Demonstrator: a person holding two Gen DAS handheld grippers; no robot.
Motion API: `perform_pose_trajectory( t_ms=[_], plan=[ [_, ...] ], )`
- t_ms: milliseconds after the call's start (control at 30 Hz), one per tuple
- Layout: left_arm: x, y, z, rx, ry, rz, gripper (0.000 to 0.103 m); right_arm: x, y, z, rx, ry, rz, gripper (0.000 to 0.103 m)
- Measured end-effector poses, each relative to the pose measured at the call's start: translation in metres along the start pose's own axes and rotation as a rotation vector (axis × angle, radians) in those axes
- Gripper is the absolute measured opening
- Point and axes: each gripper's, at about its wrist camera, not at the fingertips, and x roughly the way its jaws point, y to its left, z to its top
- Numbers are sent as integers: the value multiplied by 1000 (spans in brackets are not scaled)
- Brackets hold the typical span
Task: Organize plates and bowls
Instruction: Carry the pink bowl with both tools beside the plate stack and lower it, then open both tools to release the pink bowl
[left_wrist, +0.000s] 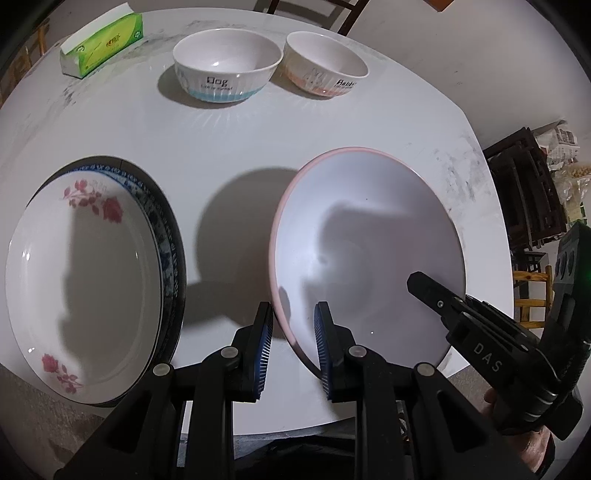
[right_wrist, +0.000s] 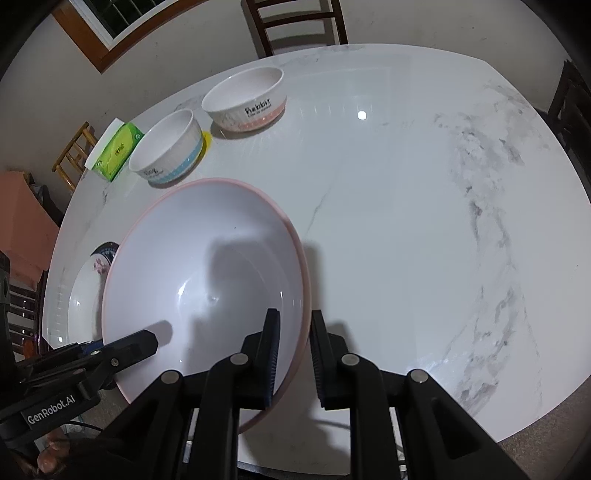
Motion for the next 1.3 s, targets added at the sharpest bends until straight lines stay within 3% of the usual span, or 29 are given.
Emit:
perform_pose_trajectory(
  t_ms=[533, 767, 1300],
  plan=[
    [2, 8, -11, 3, -18, 16, 18, 11, 4, -5, -11, 26, 19, 20],
    [-5, 10, -11, 5, -36, 27, 31, -4, 7, -3, -38, -8, 25, 37],
    [-65, 44, 11, -36, -179, -28, 41, -47, 17, 42, -75, -117, 48, 38]
  ],
)
